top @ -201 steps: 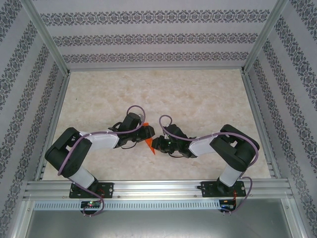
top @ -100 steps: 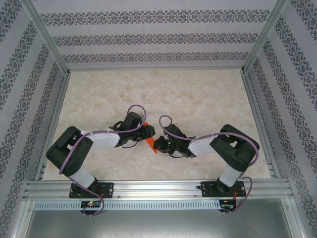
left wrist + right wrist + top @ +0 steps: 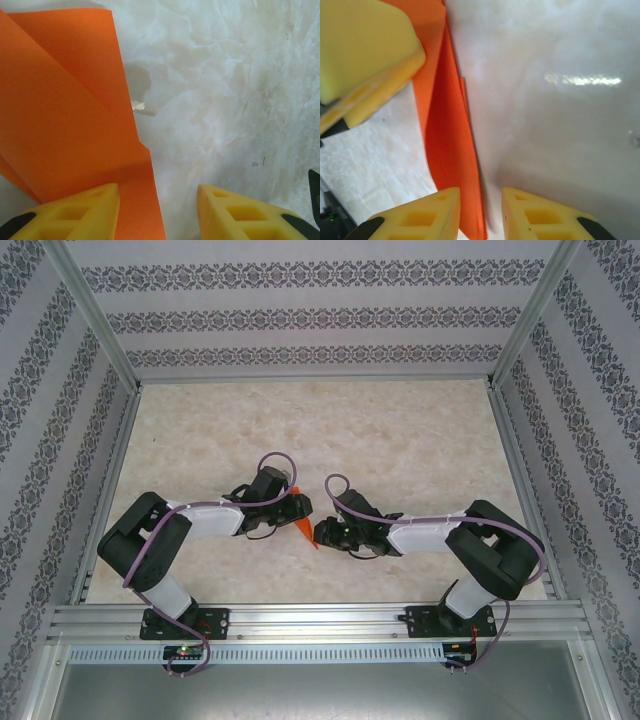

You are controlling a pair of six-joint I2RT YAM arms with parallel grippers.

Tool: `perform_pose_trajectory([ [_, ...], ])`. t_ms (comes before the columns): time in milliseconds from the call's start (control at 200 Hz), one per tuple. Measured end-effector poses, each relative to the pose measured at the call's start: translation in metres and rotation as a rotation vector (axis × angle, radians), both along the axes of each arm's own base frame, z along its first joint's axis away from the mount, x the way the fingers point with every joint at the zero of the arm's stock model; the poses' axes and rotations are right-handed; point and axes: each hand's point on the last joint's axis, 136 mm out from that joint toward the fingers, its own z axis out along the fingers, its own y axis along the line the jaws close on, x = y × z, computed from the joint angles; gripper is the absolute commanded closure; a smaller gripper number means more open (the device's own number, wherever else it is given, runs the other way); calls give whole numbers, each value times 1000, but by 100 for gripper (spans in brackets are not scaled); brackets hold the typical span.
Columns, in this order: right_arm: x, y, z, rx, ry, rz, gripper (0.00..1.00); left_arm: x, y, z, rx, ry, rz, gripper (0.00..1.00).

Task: Fold a paper plane with a square sheet of paper (pick it up from the middle)

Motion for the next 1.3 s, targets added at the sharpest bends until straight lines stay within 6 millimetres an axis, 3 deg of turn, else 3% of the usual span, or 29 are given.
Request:
perform_pose_trajectory([
  [370, -1, 5, 11, 1, -42, 57, 60, -1, 0, -2, 5, 4, -3, 55],
  [624, 4, 21, 18, 3, -83, 118, 58, 0, -3, 1, -5, 1, -15, 55],
  [1029, 9, 18, 1, -101, -90, 151, 60, 1, -5, 2, -8, -1, -24, 55],
  [1299, 11, 16, -2, -124, -96, 155, 72, 1, -7, 4, -17, -2, -31, 55],
])
